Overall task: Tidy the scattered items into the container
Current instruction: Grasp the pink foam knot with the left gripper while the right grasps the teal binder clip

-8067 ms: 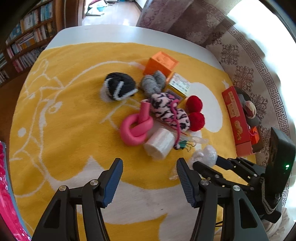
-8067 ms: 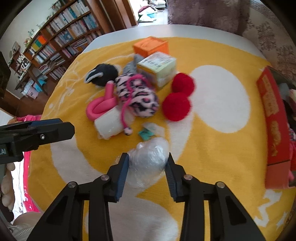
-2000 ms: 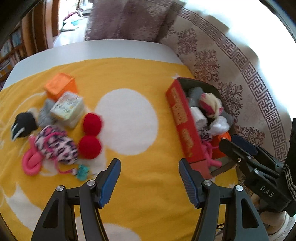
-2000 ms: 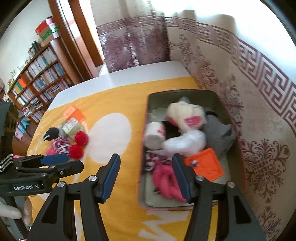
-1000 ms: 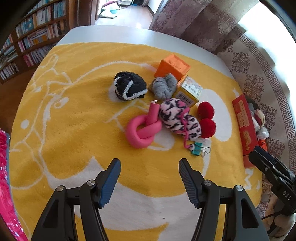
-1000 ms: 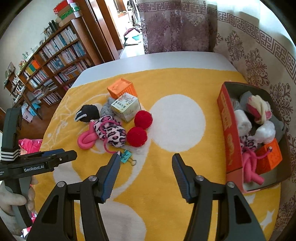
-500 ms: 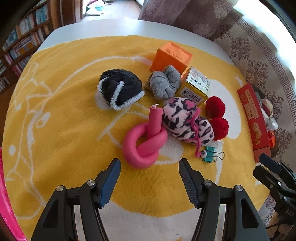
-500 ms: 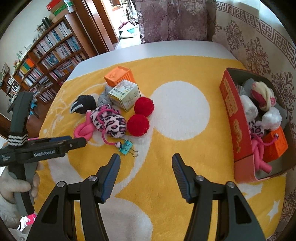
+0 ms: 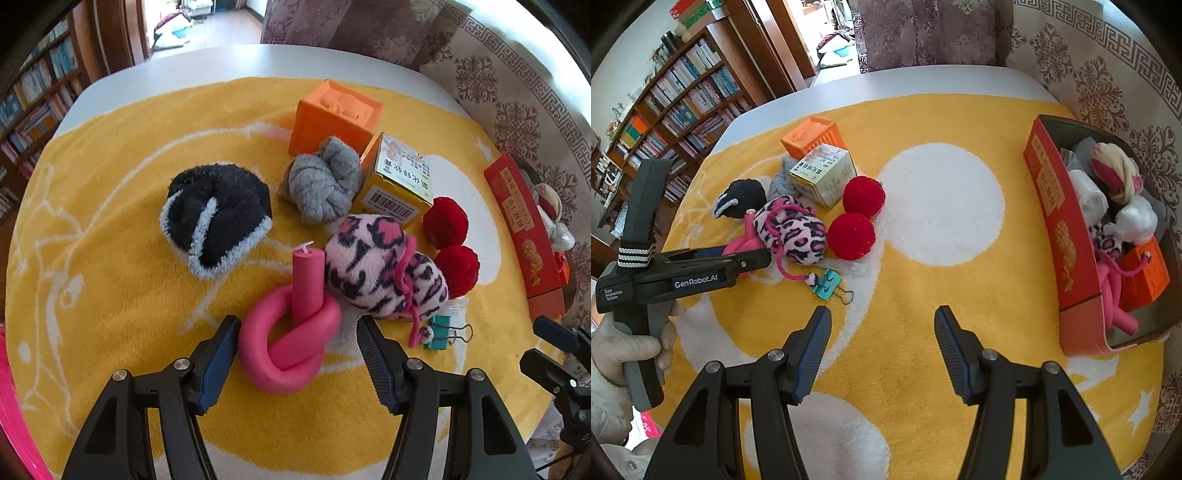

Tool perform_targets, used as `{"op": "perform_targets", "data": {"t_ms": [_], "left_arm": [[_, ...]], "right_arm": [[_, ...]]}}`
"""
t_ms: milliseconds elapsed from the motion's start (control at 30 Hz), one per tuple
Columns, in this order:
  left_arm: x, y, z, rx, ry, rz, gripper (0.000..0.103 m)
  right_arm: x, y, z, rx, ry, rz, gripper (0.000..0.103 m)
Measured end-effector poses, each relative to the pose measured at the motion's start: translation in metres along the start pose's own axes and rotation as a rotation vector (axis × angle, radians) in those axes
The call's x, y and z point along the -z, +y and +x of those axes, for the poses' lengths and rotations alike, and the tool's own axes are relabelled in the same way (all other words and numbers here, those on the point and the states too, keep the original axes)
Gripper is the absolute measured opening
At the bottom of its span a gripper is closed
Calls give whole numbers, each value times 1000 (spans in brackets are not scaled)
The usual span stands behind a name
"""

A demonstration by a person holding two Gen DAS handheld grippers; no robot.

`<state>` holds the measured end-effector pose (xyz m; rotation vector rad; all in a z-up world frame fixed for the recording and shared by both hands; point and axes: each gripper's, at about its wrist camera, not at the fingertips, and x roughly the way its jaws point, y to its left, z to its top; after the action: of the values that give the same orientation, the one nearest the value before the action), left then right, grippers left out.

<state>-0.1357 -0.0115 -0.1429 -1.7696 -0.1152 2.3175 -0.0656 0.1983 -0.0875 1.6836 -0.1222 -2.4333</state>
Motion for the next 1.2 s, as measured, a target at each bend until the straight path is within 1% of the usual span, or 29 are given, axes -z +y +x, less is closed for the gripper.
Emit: {"op": "perform_targets", "data": {"t_ms": [100, 167, 333, 567, 867, 967, 1133, 1167, 1200], "left_arm": [[2, 0, -1, -11, -16, 15, 66], [2, 0, -1, -22, -22, 22, 60], [1, 5, -3, -35, -30, 19, 52], [4, 10, -8, -33, -27, -3, 50], [8, 24, -31, -18, -34, -65, 50], [13, 25, -35, -18, -35, -79, 50], [24, 32, -38, -16, -29, -96, 50], [29, 29, -40, -16, -28, -99, 50], [37, 27, -41, -17, -27, -102, 50]], "right_arm": [[-1, 3, 3, 2, -1, -13, 62], [-2, 4, 5, -1, 3, -20, 62], [-4, 11, 10, -13, 14, -45, 62], [-5, 23, 14, -35, 19, -98, 62], [-10, 37, 24, -61, 24, -157, 62], [-14, 43, 33, -65, 23, -200, 62], [-19, 45, 51, -47, 46, -242, 62], [-20, 45, 55, -40, 55, -253, 61], [-20, 45, 58, -36, 67, -260, 55]]}}
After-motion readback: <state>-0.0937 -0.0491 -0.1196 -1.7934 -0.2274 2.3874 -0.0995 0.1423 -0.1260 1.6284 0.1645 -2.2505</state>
